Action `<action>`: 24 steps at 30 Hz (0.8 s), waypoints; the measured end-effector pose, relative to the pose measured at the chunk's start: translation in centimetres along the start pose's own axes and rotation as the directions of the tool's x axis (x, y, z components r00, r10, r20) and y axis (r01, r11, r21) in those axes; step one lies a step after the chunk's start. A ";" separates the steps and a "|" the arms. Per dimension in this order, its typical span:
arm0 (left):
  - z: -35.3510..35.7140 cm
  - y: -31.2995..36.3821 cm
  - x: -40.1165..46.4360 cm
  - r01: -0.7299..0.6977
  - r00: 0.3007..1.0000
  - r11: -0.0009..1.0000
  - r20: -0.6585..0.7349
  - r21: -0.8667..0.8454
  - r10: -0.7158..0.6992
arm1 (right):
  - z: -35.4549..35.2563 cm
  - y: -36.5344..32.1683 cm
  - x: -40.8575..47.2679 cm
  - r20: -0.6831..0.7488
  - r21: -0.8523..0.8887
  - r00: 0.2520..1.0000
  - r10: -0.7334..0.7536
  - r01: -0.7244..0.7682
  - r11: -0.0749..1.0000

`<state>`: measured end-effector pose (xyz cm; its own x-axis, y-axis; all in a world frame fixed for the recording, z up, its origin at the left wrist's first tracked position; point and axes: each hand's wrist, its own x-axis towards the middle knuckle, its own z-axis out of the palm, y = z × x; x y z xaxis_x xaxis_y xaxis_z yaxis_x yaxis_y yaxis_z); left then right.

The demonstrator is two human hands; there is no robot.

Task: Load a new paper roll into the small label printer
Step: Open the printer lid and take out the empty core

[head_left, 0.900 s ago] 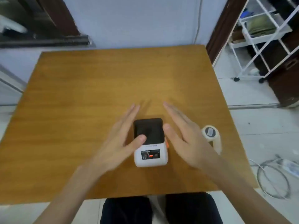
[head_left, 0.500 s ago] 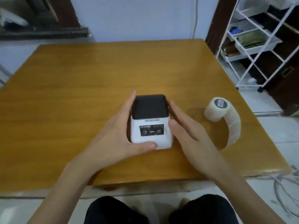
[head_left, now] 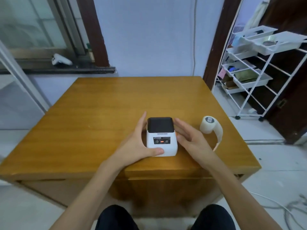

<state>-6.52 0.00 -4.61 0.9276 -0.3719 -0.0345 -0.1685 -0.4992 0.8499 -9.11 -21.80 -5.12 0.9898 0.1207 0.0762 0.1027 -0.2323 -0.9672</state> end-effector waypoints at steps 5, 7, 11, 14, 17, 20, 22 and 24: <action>-0.1 -0.2 0.3 -0.003 1.000 1.000 -0.014 0.025 0.003 | -0.8 -0.2 0.3 0.090 -0.027 0.995 0.048 -0.045 0.999; -0.1 -0.4 0.4 -0.009 1.000 0.999 -0.017 0.033 0.010 | -0.9 -0.1 0.5 0.104 -0.037 0.993 0.048 -0.044 0.998; -0.1 -0.8 0.6 -0.013 1.000 0.999 -0.015 0.038 0.014 | -1.0 0.1 0.8 0.093 -0.074 0.994 0.049 -0.042 0.996; -0.1 -0.8 0.6 -0.014 1.000 0.999 -0.016 0.040 0.014 | -0.8 0.0 0.8 0.080 -0.096 0.995 0.059 -0.051 0.994; -0.1 -0.7 0.5 -0.011 1.000 0.999 -0.013 0.038 0.012 | -0.6 -0.1 0.6 0.067 -0.131 0.996 0.063 -0.054 0.990; 0.0 -0.5 0.3 -0.012 1.000 0.999 -0.018 0.031 0.013 | -0.2 -0.1 0.4 0.020 -0.119 0.999 0.046 -0.043 0.992; 0.0 -0.3 0.2 -0.011 1.000 1.000 -0.020 0.026 0.011 | -0.1 -0.4 0.5 -0.019 -0.032 0.998 0.057 -0.058 0.998; 0.0 -0.2 0.2 -0.007 1.000 0.999 -0.021 0.037 0.008 | 0.0 -0.8 0.6 -0.002 0.000 0.998 0.070 -0.070 0.998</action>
<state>-6.32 0.05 -4.76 0.9331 -0.3592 -0.0168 -0.1871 -0.5249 0.8304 -8.59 -21.58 -4.34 0.9947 0.1026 0.0086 0.0332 -0.2405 -0.9701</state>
